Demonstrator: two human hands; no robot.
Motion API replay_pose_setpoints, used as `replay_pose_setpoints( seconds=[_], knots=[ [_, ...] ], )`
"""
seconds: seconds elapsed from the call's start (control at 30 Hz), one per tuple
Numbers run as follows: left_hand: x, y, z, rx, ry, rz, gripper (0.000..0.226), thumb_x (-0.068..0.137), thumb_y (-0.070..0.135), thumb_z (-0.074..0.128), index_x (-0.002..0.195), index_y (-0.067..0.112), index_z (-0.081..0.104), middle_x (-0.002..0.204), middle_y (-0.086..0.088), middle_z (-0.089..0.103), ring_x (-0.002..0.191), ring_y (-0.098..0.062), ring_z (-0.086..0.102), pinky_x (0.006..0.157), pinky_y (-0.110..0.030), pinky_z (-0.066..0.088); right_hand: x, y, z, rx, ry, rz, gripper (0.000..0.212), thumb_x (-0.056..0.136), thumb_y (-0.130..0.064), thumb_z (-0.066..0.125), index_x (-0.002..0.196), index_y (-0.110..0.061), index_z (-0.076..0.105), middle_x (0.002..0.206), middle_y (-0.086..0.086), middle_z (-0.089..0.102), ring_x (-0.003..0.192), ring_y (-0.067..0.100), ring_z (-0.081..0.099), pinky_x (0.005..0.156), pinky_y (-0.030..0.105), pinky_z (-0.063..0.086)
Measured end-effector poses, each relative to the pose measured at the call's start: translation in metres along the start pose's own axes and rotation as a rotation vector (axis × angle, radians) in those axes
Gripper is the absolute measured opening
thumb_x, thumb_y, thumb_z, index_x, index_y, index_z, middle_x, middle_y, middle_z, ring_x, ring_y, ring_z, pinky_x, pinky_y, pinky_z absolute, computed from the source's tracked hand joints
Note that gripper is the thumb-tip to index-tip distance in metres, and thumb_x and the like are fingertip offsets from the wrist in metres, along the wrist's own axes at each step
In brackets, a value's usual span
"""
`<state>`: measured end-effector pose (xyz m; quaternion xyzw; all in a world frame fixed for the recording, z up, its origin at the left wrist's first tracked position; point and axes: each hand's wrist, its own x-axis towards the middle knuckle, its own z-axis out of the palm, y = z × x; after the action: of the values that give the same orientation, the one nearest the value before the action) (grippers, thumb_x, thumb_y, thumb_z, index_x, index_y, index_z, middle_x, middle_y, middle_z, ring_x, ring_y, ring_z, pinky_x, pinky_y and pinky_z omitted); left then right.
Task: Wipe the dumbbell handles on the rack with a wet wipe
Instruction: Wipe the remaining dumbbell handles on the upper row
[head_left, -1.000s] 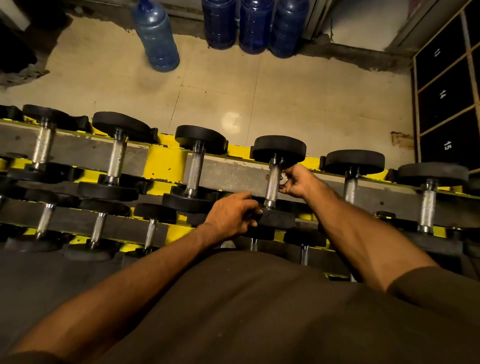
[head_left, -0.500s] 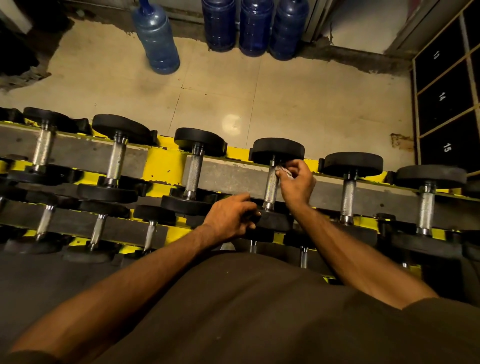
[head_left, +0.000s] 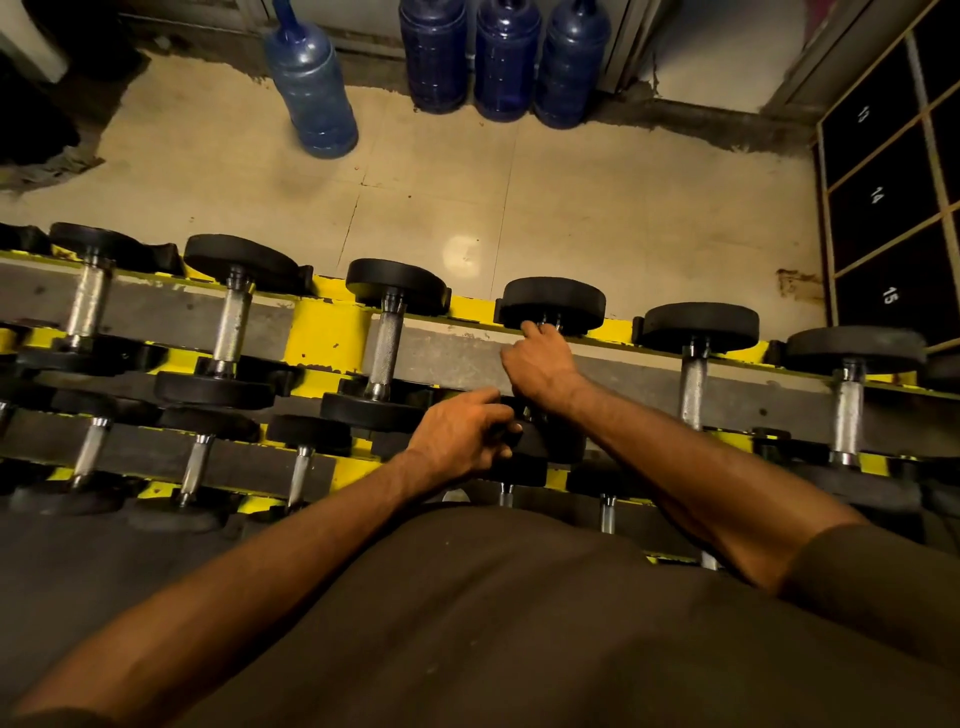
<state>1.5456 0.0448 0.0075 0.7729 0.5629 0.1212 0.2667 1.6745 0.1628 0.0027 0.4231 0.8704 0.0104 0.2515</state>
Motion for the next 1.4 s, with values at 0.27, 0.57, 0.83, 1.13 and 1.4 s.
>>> replay_pose_setpoints(
  seconds=[0.27, 0.57, 0.83, 1.13, 1.4],
  knots=[
    [-0.002, -0.004, -0.001, 0.015, -0.004, 0.001, 0.026, 0.084, 0.032, 0.079, 0.106, 0.021, 0.070, 0.107, 0.003, 0.059, 0.093, -0.013, 0.057, 0.078, -0.031, 0.055, 0.006, 0.008, -0.035, -0.083, -0.073, 0.075, 0.016, 0.096, -0.025, 0.061, 0.103, -0.015, 0.072, 0.079, 0.000, 0.061, 0.070, 0.020, 0.056, 0.062, 0.033, 0.045],
    [0.001, -0.005, 0.001, 0.020, -0.003, 0.010, 0.025, 0.083, 0.030, 0.080, 0.106, 0.023, 0.071, 0.109, 0.004, 0.061, 0.094, -0.014, 0.059, 0.076, -0.026, 0.050, -0.018, 0.005, -0.027, 0.154, -0.220, -0.083, 0.022, 0.095, -0.033, 0.062, 0.107, -0.016, 0.066, 0.077, -0.003, 0.056, 0.081, 0.017, 0.058, 0.068, 0.031, 0.046],
    [-0.001, -0.004, 0.002, 0.007, 0.001, 0.009, 0.026, 0.083, 0.031, 0.080, 0.107, 0.023, 0.071, 0.108, 0.004, 0.061, 0.093, -0.013, 0.059, 0.078, -0.032, 0.056, -0.026, 0.010, -0.020, 0.003, -0.087, -0.286, 0.021, 0.095, -0.030, 0.062, 0.108, -0.014, 0.067, 0.090, 0.003, 0.059, 0.083, 0.018, 0.057, 0.079, 0.035, 0.053],
    [-0.001, -0.008, 0.004, -0.015, -0.005, 0.005, 0.030, 0.084, 0.032, 0.079, 0.110, 0.020, 0.069, 0.109, 0.002, 0.059, 0.094, -0.011, 0.056, 0.080, -0.028, 0.053, -0.060, 0.019, 0.053, 1.110, 0.193, 0.464, 0.009, 0.092, -0.023, 0.067, 0.085, -0.023, 0.060, 0.084, -0.004, 0.063, 0.078, 0.012, 0.059, 0.060, 0.020, 0.043],
    [-0.001, -0.005, 0.002, -0.024, -0.015, -0.009, 0.029, 0.083, 0.031, 0.079, 0.108, 0.022, 0.069, 0.109, 0.004, 0.058, 0.095, -0.013, 0.057, 0.080, -0.030, 0.055, -0.020, 0.023, 0.045, 2.045, 0.151, 0.856, 0.024, 0.095, 0.002, 0.055, 0.108, -0.012, 0.069, 0.104, 0.004, 0.068, 0.081, 0.012, 0.060, 0.061, 0.020, 0.056]
  ],
)
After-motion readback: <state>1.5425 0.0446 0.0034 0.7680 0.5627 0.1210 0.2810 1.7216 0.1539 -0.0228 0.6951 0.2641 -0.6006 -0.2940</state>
